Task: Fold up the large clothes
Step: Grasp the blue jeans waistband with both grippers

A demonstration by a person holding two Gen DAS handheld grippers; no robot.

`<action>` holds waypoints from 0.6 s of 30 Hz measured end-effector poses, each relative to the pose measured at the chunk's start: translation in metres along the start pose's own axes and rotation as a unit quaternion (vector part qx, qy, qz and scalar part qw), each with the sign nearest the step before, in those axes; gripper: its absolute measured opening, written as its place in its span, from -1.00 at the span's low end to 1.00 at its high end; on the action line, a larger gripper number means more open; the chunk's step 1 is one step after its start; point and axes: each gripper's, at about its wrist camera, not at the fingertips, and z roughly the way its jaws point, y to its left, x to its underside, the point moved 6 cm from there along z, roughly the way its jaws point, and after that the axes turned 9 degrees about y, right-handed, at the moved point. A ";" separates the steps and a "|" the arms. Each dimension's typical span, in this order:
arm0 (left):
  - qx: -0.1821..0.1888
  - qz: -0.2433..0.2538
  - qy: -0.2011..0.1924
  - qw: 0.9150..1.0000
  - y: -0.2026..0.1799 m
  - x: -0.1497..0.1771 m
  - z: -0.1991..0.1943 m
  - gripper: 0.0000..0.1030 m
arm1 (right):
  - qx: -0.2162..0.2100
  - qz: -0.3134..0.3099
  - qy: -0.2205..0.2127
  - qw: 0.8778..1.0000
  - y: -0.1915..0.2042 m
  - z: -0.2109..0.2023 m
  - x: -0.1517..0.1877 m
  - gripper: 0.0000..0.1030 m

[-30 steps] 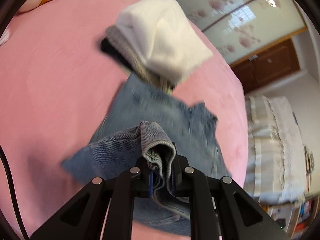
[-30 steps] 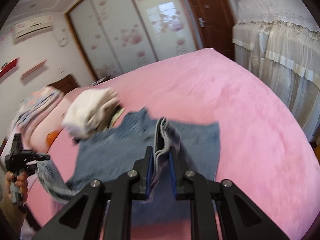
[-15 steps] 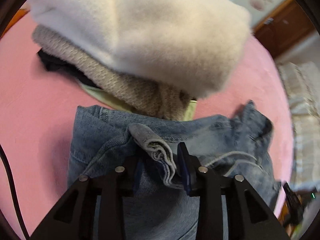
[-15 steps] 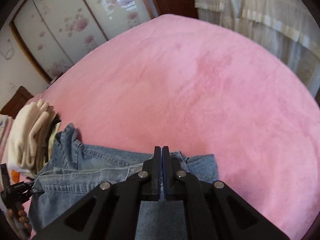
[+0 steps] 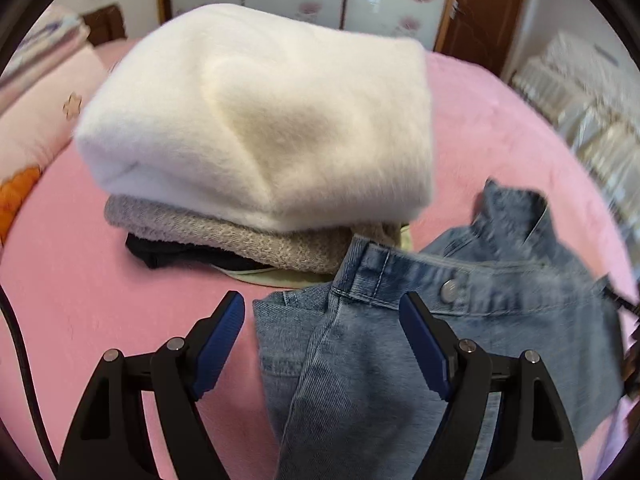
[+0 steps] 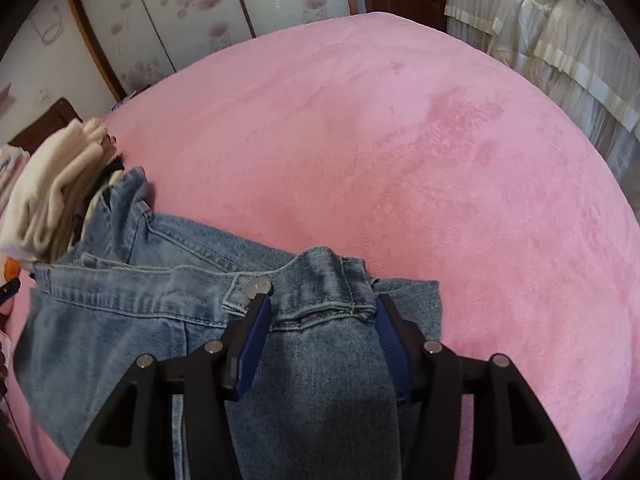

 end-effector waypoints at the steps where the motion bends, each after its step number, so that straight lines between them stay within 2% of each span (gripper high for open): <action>1: -0.008 0.007 0.002 1.000 -0.002 -0.002 0.007 0.52 | -0.003 0.001 0.000 1.000 -0.001 0.001 0.000 0.06; 10: -0.023 0.029 0.022 0.999 -0.022 -0.021 0.044 0.49 | -0.032 0.013 0.003 0.999 -0.009 0.014 -0.003 0.05; 11: -0.020 0.030 0.024 0.999 -0.024 -0.022 0.046 0.09 | -0.033 0.012 0.002 0.999 -0.008 0.013 -0.002 0.02; 12: 0.000 0.035 0.028 0.999 -0.030 -0.022 0.048 -0.26 | -0.029 0.011 0.000 1.000 -0.008 0.013 -0.001 -0.09; 13: -0.006 0.034 0.027 0.999 -0.035 -0.021 0.048 -0.29 | -0.028 0.011 -0.001 1.000 -0.007 0.012 -0.001 -0.24; 15: -0.050 0.045 0.006 0.998 -0.044 -0.017 0.041 -0.50 | -0.018 0.007 -0.010 1.000 -0.006 0.007 0.000 -0.37; 16: -0.068 0.052 -0.010 0.996 -0.048 -0.015 0.035 -0.52 | -0.011 0.002 -0.018 1.000 -0.003 0.003 0.001 -0.47; 18: -0.085 0.048 -0.043 0.994 -0.050 -0.010 0.020 -0.53 | 0.017 -0.008 -0.043 0.999 0.003 -0.009 0.003 -0.51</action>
